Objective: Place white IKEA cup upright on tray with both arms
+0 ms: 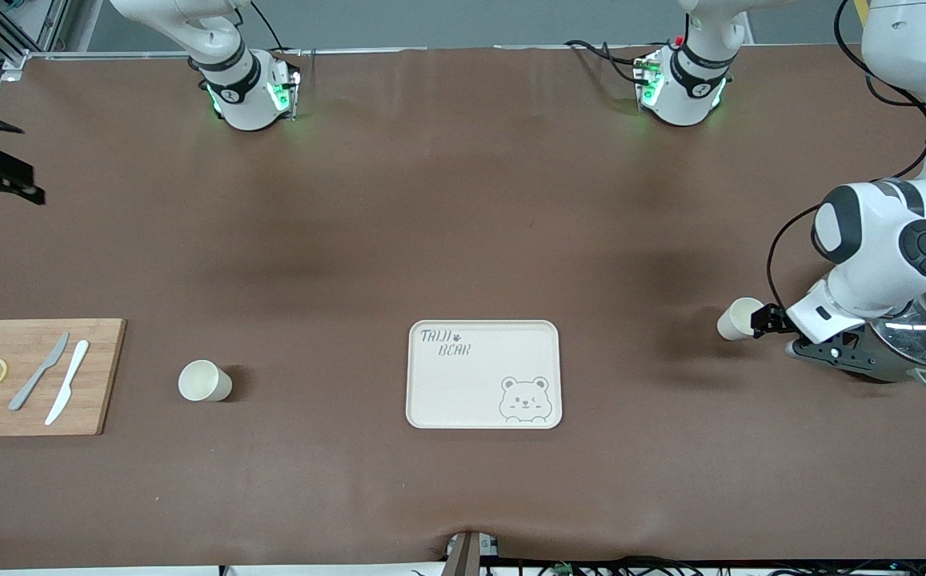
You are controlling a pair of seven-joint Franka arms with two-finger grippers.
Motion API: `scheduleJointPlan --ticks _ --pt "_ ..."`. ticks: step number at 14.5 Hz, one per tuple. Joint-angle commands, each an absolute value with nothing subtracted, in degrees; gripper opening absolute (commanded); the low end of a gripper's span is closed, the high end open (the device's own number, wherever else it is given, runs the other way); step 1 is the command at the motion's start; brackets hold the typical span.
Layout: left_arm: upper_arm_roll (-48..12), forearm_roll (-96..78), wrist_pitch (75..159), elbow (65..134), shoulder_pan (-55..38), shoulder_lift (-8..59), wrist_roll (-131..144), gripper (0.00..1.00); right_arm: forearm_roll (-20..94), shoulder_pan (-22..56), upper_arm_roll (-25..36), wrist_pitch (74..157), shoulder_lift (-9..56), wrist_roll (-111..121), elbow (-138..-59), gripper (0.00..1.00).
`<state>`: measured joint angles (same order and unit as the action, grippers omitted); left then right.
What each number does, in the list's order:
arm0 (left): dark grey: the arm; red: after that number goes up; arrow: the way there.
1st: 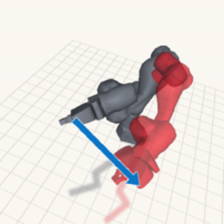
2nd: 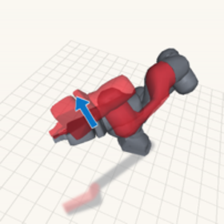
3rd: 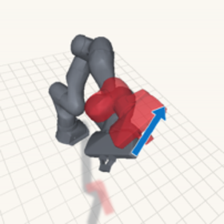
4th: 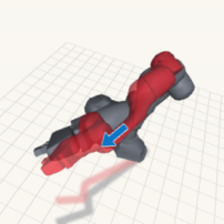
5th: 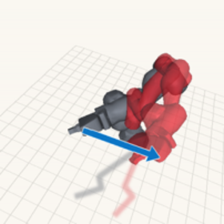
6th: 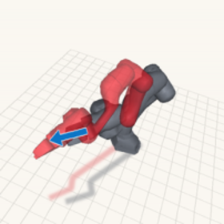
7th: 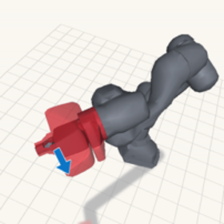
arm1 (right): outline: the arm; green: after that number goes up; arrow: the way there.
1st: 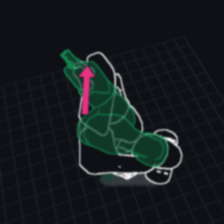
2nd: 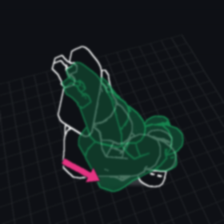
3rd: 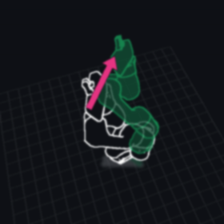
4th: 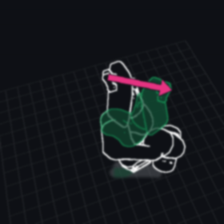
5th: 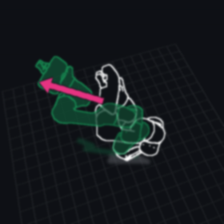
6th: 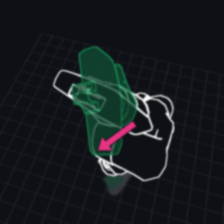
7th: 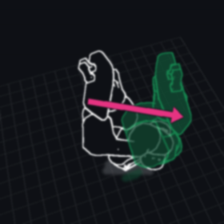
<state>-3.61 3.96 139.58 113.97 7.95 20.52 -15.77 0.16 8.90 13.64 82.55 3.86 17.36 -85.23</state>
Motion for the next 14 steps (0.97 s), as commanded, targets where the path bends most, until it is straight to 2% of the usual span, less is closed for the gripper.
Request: scheduleJointPlan --ticks 1,4,8,10,14 --pt "-5.70 3.78 141.84 118.03 10.63 17.93 -16.87 1.00 -0.27 10.99 13.89 84.36 6.67 16.79 -84.55 1.00" --pt "-8.25 3.78 148.16 123.03 14.57 16.79 -16.96 1.00 0.26 10.90 13.89 86.21 8.34 17.05 -84.73 1.00" --pt "-12.82 3.78 153.71 126.47 19.77 16.87 -16.96 1.00 0.26 11.95 13.89 96.83 10.71 17.40 -87.88 1.00" --pt "-12.92 3.78 154.94 127.17 19.78 17.05 -16.96 1.00 0.26 11.95 13.89 102.28 12.30 17.40 -90.60 1.00" --pt "-12.92 3.78 156.71 128.41 19.78 17.66 -16.88 1.00 4.27 9.07 13.89 106.24 16.69 17.58 -94.12 1.00"
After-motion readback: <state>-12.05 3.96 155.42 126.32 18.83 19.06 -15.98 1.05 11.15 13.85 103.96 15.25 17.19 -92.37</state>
